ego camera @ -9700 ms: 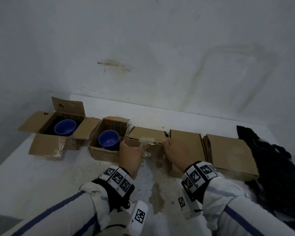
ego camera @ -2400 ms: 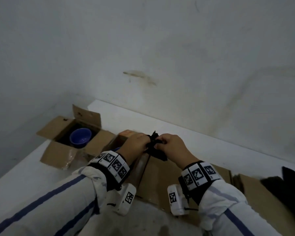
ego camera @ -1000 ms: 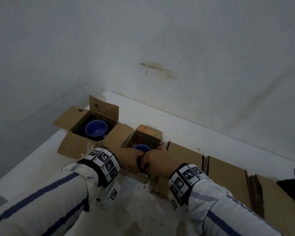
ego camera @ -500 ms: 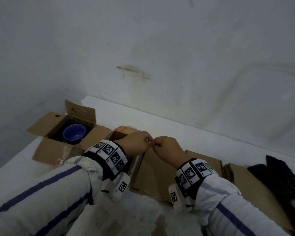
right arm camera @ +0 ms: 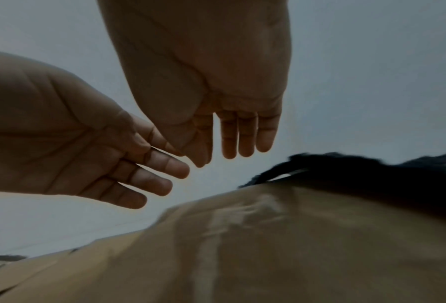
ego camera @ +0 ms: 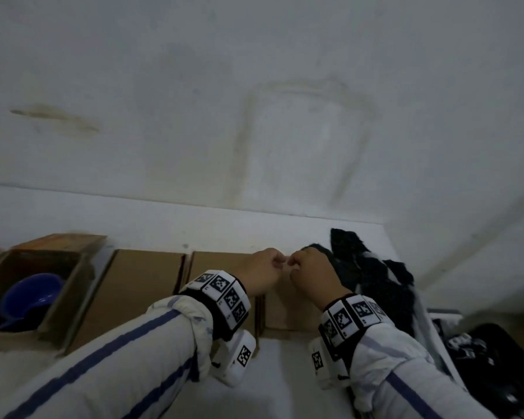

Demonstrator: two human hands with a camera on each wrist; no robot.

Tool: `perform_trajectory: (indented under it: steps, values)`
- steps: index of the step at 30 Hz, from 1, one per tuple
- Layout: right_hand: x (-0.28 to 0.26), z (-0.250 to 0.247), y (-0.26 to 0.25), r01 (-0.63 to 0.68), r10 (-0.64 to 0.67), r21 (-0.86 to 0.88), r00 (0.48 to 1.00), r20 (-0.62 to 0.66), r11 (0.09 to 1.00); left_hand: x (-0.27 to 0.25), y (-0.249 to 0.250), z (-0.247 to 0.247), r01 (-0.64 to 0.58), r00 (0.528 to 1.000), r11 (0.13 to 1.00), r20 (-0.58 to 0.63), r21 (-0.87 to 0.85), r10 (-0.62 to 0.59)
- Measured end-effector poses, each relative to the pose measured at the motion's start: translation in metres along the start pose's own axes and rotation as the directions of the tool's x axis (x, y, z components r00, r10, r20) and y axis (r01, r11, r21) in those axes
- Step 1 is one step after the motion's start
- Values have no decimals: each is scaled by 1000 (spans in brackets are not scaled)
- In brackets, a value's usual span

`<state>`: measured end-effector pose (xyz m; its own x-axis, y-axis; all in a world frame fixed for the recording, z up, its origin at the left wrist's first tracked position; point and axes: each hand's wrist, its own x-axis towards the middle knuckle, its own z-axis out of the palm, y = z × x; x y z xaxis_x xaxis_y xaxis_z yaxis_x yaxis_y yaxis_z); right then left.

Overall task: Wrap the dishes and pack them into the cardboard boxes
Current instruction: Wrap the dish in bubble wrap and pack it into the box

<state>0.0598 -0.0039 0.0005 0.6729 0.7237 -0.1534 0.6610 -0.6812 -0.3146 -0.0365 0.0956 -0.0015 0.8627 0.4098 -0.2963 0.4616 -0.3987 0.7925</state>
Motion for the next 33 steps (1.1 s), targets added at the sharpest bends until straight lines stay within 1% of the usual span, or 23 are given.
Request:
perform_trajectory:
  steps: [2,4,6,8,9,11,13,14,16,18,19,20,21,23,25,26,28,29,30,31,32,33]
  values:
    - [-6,-3,31,-80,79,-70,997,-9,994,8,16,23,0,999,1000,40,5,0]
    - [-13,-2,52,-161,163,-98,987,5,982,14,27,40,4,998,1000,65,8,-4]
    - [-15,2,67,-216,219,-52,975,45,975,16,36,52,16,997,1000,80,8,-17]
    - [-15,5,76,-233,231,23,970,77,972,18,40,60,18,995,999,98,34,-22]
    - [-14,6,79,-218,216,33,974,62,975,19,40,62,24,994,999,105,38,-27]
    - [-13,5,84,-179,179,16,984,-9,984,21,40,64,31,995,999,94,21,-33]
    - [-12,-1,85,-142,142,2,987,-75,990,20,42,63,12,999,1000,49,4,-12]
    - [-10,-6,84,-114,115,14,988,-102,993,20,43,61,-18,1000,1000,5,-4,18]
    - [-7,-17,77,-19,28,76,992,-123,997,19,45,57,-72,994,997,-85,19,74]
    - [-4,-27,65,71,-45,159,986,-158,985,18,45,52,-56,988,995,-139,77,67]
    - [-4,-31,59,84,-41,227,982,-187,970,19,44,50,-29,987,993,-152,111,46]
    - [-3,-35,53,81,-9,330,977,-215,941,18,44,48,-14,986,991,-160,134,36]
    - [-3,-37,46,72,35,452,974,-223,889,17,43,45,-2,987,991,-156,133,23]
    - [-1,-39,32,48,101,665,978,-183,746,10,45,37,-3,991,994,-135,112,18]
    - [0,-38,19,31,105,767,986,-127,641,3,42,25,-17,990,997,-137,69,26]
    - [-1,-38,12,21,94,805,991,-96,593,1,39,18,-28,986,998,-160,57,37]
    - [-2,-37,-1,6,39,857,999,-31,515,-4,29,2,-14,973,992,-226,124,42]
    - [-3,-36,-9,10,-8,861,1000,-7,509,-6,21,-6,8,965,989,-261,148,31]
    - [-3,-35,-16,30,-70,839,998,9,543,-11,12,-15,23,951,990,-308,137,20]
    - [-3,-34,-24,70,-150,785,988,30,616,-15,2,-23,33,935,996,-355,83,-1]
    - [-4,-32,-33,123,-241,701,968,72,702,-19,-9,-32,28,917,999,-398,-16,-33]
    - [-4,-29,-44,183,-328,610,935,134,771,-25,-20,-40,10,898,989,-433,-146,-73]
